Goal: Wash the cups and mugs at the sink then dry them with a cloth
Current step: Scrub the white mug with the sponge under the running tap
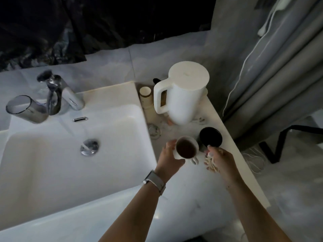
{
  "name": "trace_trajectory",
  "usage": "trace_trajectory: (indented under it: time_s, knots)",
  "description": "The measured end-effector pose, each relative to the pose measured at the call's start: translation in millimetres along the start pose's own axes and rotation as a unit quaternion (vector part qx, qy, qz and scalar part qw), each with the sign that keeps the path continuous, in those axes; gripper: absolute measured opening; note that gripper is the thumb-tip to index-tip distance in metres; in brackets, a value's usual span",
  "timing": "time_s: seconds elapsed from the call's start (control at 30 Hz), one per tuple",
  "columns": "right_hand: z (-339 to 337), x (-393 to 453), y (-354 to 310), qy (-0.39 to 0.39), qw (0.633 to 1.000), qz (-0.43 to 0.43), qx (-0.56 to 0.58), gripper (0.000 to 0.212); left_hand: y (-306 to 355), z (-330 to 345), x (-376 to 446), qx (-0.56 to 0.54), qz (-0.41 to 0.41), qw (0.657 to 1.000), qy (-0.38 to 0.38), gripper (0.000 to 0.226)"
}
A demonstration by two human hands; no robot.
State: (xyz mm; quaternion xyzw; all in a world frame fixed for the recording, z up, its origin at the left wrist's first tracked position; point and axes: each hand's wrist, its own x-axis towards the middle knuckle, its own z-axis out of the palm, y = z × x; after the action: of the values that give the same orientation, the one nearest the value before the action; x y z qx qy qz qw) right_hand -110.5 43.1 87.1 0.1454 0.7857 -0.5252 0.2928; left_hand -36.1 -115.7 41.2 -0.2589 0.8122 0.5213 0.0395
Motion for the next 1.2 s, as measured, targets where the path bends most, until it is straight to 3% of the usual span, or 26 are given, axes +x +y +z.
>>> trace_trajectory:
  time_s: [0.13,0.27,0.77,0.97,1.07,1.2]
  knots:
    - [-15.1,21.4,13.2,-0.02,0.999,0.027,-0.02,0.03,-16.5,41.0,17.6,0.009,-0.044,0.999,0.027,0.102]
    - [-22.8,36.3,21.9,-0.042,0.998,0.027,-0.033,0.024,-27.0,63.9,34.5,-0.013,-0.033,0.996,0.086,0.114]
    - [-33.9,38.7,9.6,-0.033,0.999,-0.025,-0.005,0.023,6.3,66.0,16.4,-0.087,0.058,0.974,0.203,0.093]
    - [-15.1,5.5,-24.2,-0.102,0.982,-0.155,0.018,0.015,25.1,12.9,-7.0,-0.12,0.105,0.965,0.209,0.098]
    - [5.8,-16.3,-43.2,-0.177,0.956,-0.235,-0.011,0.027,21.4,-23.7,-19.2,-0.139,0.115,0.956,0.23,0.1]
    - [51.9,-32.4,-62.1,-0.262,0.913,-0.3,-0.088,0.019,1.6,-73.9,-37.6,-0.18,0.109,0.943,0.259,0.097]
